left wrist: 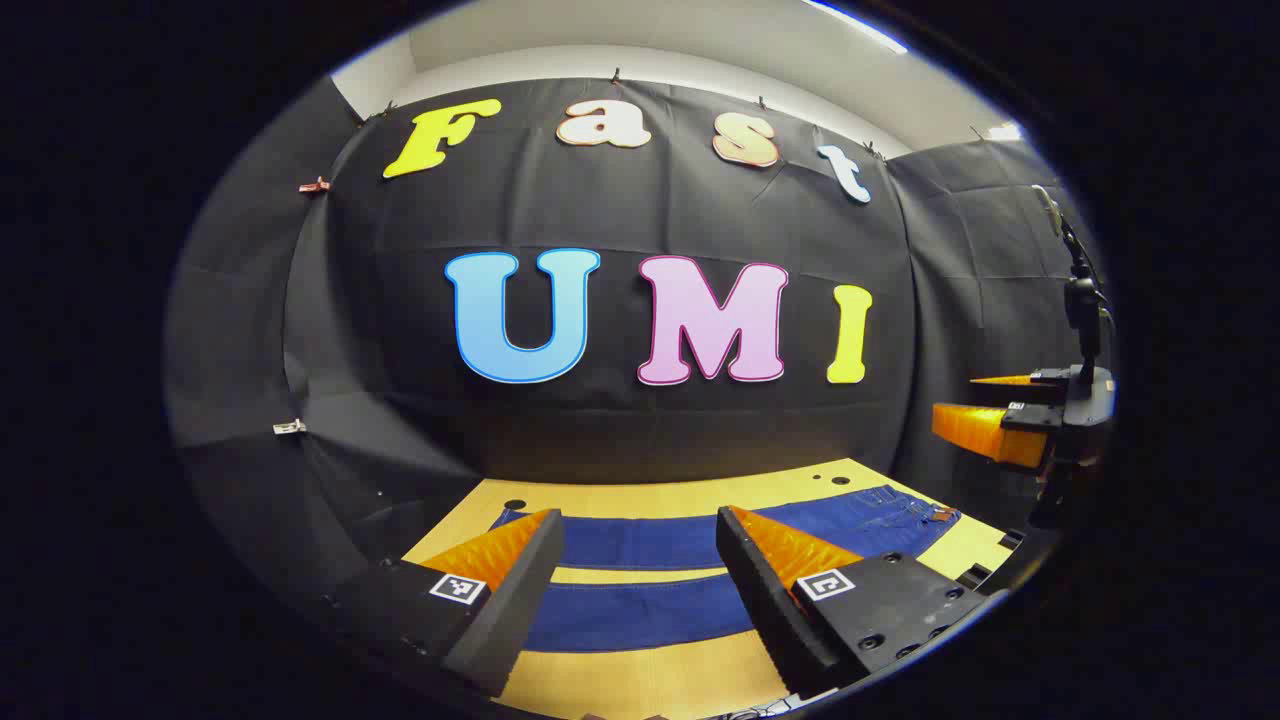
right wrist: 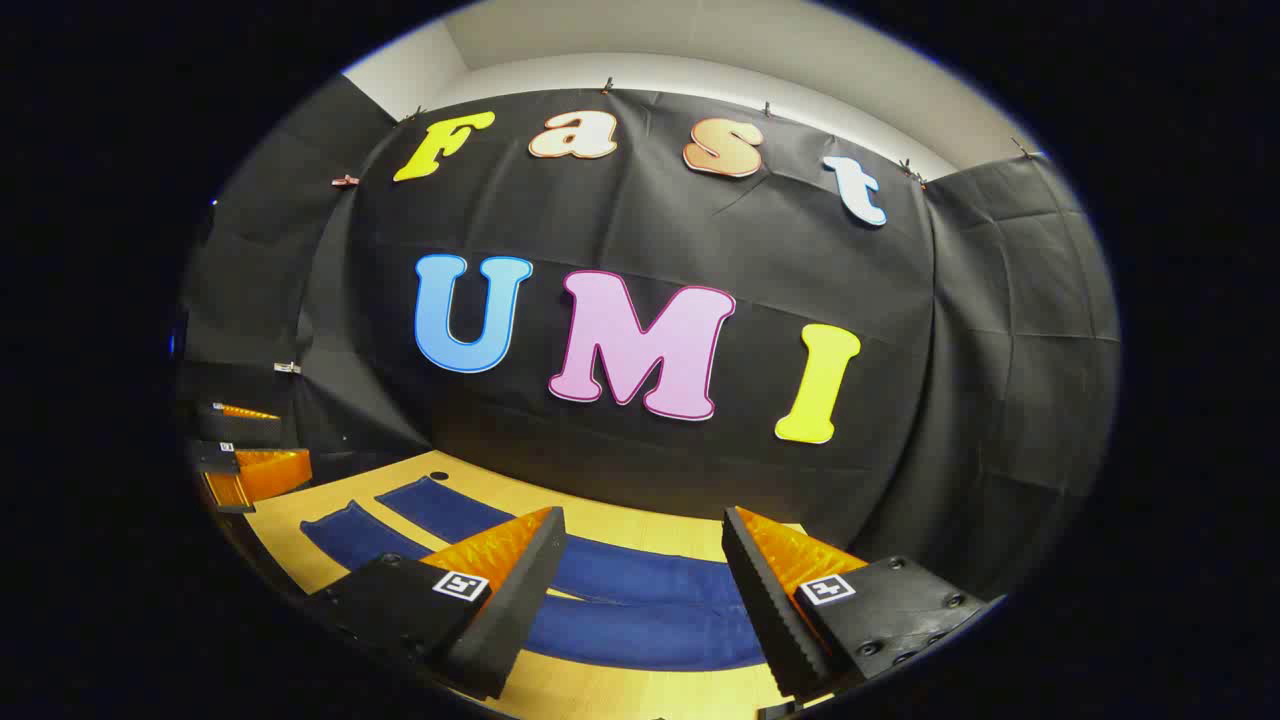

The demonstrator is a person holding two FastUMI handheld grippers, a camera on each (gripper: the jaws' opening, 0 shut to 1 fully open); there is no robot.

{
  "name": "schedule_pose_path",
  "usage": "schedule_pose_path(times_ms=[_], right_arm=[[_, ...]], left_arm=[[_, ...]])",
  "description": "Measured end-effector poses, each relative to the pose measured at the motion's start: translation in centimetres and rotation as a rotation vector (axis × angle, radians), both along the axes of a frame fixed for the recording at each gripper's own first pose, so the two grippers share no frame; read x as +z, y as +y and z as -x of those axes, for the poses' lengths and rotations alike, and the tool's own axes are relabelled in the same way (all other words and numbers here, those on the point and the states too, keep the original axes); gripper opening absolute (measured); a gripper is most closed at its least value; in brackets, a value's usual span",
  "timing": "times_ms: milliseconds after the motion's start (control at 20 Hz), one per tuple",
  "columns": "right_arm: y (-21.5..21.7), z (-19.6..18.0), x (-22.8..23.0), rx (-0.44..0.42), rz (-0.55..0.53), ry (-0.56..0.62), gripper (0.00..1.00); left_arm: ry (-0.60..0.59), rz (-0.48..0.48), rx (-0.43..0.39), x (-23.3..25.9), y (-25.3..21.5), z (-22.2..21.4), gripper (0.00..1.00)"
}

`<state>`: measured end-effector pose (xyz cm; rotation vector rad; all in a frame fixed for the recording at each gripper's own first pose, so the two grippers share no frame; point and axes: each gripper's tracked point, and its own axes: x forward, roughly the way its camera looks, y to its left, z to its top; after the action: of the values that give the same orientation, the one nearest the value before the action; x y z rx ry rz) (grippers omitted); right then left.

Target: Grasp the waist and the cuffs of the jeans and fold them to make the two legs overlap; first hold the waist and fold one-third of the jeans toward the cuffs, then hold the cuffs and fold the remaining one-third in the same direction to finish folding.

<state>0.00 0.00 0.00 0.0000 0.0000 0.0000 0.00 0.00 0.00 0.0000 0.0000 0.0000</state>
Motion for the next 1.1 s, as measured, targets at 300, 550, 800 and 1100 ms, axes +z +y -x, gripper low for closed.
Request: schedule_pose_path(times_ms=[300, 550, 800, 1100], right_arm=[[1.1, 1.7, 0.7, 0.006, 0.011, -0.032, 0.94], [2.0, 2.8, 0.4, 0.025, -0.027, -0.047, 0.96], [1.4, 2.9, 0.3, 0.015, -0.029, -0.044, 0.96], [0.9, 1.0, -1.1, 0.025, 0.0, -0.048, 0.96]], left_arm=[[0.079, 0.095, 0.02, -2.2, 2.0, 2.5, 0.98], [0.022, 0.052, 0.065, -0.4, 2.5, 3.0, 0.96], [0.054, 0.091, 0.104, -1.5, 3.3, 2.5, 0.96], [0.086, 0.024, 0.173, -3.3, 7.5, 1.1, 0.96]])
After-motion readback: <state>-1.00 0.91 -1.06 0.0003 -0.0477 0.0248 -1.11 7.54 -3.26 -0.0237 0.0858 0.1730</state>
